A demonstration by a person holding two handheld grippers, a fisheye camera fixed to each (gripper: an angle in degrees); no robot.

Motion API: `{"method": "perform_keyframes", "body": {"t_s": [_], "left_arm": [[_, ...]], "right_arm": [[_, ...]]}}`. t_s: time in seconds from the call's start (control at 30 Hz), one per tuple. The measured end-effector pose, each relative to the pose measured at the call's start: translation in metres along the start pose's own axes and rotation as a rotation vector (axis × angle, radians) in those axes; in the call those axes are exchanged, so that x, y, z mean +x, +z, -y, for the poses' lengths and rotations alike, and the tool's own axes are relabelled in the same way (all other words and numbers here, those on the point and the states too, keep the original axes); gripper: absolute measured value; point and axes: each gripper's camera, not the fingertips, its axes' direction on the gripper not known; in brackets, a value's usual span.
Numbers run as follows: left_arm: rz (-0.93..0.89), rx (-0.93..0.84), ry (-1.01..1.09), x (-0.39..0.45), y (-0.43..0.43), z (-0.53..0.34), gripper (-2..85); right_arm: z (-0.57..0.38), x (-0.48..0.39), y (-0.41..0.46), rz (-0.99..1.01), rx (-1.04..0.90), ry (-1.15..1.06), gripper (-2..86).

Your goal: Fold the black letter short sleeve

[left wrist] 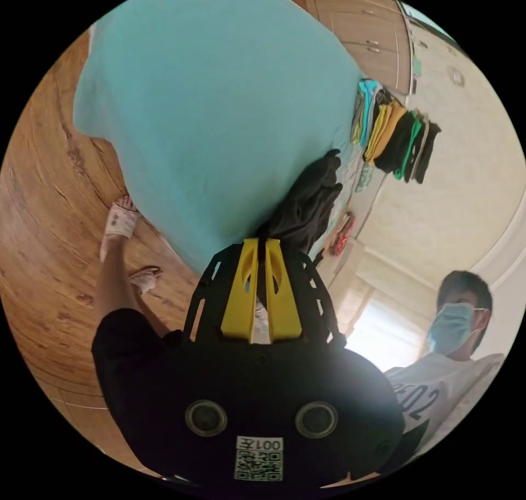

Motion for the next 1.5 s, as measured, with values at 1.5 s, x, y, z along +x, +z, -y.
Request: {"method": "perform_keyframes", "body": {"t_s": [1.5], "left_arm": [[-0.538, -0.04, 0.397, 0.326, -0.09, -0.059, 0.7]], "right_arm": [[-0.009, 0.167, -0.329, 0.126, 0.762, -0.139, 0.9]]}}
